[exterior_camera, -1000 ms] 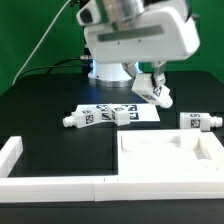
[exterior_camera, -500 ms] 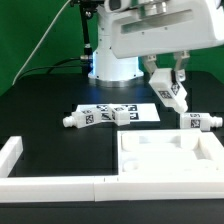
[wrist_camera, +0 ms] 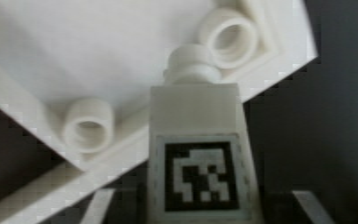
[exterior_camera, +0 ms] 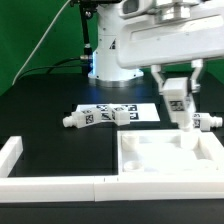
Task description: Assemble one leg
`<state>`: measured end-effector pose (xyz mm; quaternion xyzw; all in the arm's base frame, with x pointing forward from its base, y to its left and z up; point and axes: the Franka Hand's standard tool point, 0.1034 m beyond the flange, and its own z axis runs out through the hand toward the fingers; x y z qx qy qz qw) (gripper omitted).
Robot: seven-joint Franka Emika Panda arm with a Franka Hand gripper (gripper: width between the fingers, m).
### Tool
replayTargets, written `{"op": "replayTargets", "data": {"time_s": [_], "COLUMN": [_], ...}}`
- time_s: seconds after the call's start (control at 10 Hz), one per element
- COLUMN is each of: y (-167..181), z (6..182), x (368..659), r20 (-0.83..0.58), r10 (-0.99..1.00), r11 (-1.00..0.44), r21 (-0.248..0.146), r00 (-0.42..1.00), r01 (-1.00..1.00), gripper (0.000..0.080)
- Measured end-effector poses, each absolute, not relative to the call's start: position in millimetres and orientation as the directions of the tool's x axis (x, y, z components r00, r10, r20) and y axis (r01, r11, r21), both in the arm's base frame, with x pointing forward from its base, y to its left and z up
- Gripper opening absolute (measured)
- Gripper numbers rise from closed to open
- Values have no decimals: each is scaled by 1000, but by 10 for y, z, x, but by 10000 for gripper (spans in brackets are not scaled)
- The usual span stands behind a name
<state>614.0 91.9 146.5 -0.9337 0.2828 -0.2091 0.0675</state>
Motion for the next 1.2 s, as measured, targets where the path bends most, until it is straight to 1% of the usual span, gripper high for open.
{"op": "replayTargets", "data": {"time_s": [0.1, 0.2, 0.3, 0.4, 0.5, 0.7, 0.8, 0.9, 1.2], "y": [1183, 1186, 1218, 1270, 1182, 1114, 1098, 1075, 1078], "z": [1479, 1409, 1376, 1332, 1301, 1389, 1394, 1395, 1386], "x": [6104, 6067, 6075, 6060, 6065, 6154, 6183, 6190, 6183], "r20": [405, 439, 463, 486, 522, 562, 578, 595, 591], "r10": [-547, -551, -570, -548, -445, -308, -229, -208, -211], "r11": [-837, -834, -822, -836, -895, -950, -972, -976, -976], "r21": [-286, -291, -310, -301, -227, -138, -88, -76, -77], "r00": [732, 710, 679, 680, 728, 768, 783, 777, 778], "r01": [-467, -468, -478, -459, -385, -281, -220, -203, -206], "gripper": [287, 287, 287, 287, 287, 287, 287, 287, 287]}}
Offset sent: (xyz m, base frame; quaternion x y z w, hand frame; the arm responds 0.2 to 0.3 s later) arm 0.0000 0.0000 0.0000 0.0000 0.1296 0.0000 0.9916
